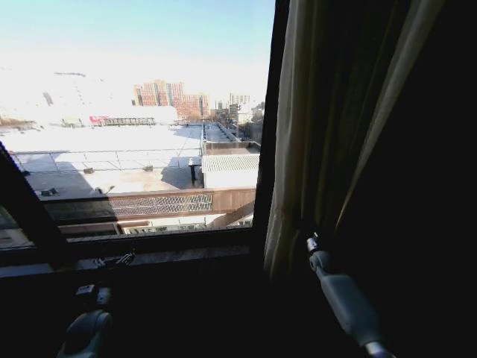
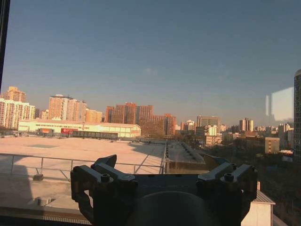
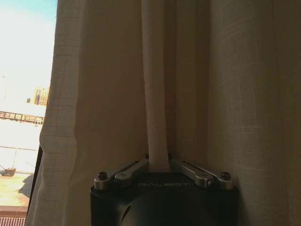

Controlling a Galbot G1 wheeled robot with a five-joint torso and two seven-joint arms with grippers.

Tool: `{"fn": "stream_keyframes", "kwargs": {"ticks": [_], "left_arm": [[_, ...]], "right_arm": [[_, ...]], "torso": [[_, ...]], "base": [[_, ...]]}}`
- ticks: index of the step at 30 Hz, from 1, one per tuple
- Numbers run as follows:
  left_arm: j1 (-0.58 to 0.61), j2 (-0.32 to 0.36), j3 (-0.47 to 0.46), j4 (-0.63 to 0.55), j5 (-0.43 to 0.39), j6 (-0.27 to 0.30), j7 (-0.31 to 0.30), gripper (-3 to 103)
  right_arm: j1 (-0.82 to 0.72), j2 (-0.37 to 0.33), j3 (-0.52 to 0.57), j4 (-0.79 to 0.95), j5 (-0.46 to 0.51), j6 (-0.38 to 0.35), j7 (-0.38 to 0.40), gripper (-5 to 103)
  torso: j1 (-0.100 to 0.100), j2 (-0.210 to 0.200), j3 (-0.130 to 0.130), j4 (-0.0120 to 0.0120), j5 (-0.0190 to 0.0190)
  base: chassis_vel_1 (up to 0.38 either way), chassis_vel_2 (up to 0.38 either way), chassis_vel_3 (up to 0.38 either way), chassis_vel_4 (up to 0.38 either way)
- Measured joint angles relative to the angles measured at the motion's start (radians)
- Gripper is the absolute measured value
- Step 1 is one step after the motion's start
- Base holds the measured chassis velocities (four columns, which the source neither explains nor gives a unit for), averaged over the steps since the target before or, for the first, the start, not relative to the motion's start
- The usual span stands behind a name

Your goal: Open the curtains by pulling them apart, changing their state from closed to fully open.

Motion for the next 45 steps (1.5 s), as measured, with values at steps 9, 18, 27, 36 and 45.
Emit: {"fn": "stream_keyframes", "kwargs": {"ticks": [9, 18, 27, 36, 45], "left_arm": [[0.000, 0.000, 0.000, 0.000, 0.000, 0.000, 0.000, 100], [0.000, 0.000, 0.000, 0.000, 0.000, 0.000, 0.000, 100], [0.000, 0.000, 0.000, 0.000, 0.000, 0.000, 0.000, 100], [0.000, 0.000, 0.000, 0.000, 0.000, 0.000, 0.000, 100], [0.000, 0.000, 0.000, 0.000, 0.000, 0.000, 0.000, 100]], "right_arm": [[0.009, -0.029, 0.066, -0.033, -0.037, -0.035, 0.084, 0], [0.001, -0.046, 0.102, -0.040, -0.092, -0.069, 0.155, 0], [-0.060, -0.042, 0.058, 0.062, -0.018, -0.068, 0.074, -2], [-0.144, -0.046, 0.017, 0.184, 0.078, -0.042, -0.100, 25], [-0.249, -0.068, 0.025, 0.285, 0.133, -0.034, -0.180, 57]], "torso": [[0.000, 0.000, 0.000, -0.0004, 0.0005], [0.000, 0.000, 0.000, -0.0003, 0.0003], [0.000, 0.000, 0.000, -0.0001, 0.0003], [0.000, 0.000, 0.000, 0.0000, 0.0003], [0.000, 0.000, 0.000, -0.0002, 0.0003]], "base": [[0.000, 0.000, 0.000, 0.000], [0.000, 0.000, 0.000, 0.000], [0.000, 0.000, 0.000, 0.000], [0.000, 0.000, 0.000, 0.000], [0.000, 0.000, 0.000, 0.000]]}}
